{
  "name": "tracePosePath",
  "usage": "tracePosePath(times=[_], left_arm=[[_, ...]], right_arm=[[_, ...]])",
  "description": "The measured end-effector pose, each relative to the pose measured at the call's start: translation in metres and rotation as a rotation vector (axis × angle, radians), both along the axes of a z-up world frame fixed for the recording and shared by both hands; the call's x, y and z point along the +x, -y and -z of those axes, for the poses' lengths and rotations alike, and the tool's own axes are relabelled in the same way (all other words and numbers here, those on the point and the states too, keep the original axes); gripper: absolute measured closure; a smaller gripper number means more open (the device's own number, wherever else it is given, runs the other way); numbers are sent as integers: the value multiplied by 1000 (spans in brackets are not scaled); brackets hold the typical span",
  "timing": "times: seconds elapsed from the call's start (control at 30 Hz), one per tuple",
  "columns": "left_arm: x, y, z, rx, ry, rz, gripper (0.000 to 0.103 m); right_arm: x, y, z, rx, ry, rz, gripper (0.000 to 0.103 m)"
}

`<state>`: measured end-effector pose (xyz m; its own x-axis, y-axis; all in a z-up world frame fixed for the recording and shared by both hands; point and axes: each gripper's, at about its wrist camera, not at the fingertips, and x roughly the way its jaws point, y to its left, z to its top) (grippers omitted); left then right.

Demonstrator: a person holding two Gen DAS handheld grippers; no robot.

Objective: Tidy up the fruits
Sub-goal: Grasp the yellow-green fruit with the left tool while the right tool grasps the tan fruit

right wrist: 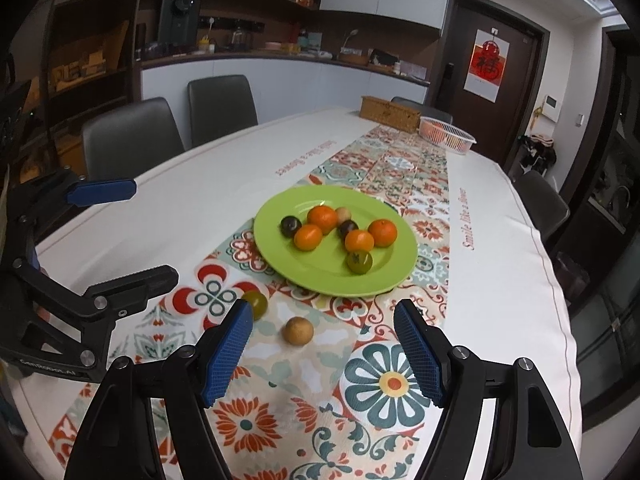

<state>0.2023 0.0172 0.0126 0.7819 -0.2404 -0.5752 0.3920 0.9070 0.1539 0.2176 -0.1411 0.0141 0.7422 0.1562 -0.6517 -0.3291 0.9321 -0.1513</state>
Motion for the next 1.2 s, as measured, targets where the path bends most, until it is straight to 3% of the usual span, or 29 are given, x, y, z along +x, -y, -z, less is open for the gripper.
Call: tracePosePath(times=[0.3,0.8,1.2], left_arm=[[25,7,26,7,-77,85,27],[50,26,63,28,-202,216,51],[63,31,75,12,-254,234,61]], right_arm=[[19,-2,29,-18,-80,-34,30],[47,-1,72,-23,-210,-108,57],[57,-9,82,-20,-237,-172,63]])
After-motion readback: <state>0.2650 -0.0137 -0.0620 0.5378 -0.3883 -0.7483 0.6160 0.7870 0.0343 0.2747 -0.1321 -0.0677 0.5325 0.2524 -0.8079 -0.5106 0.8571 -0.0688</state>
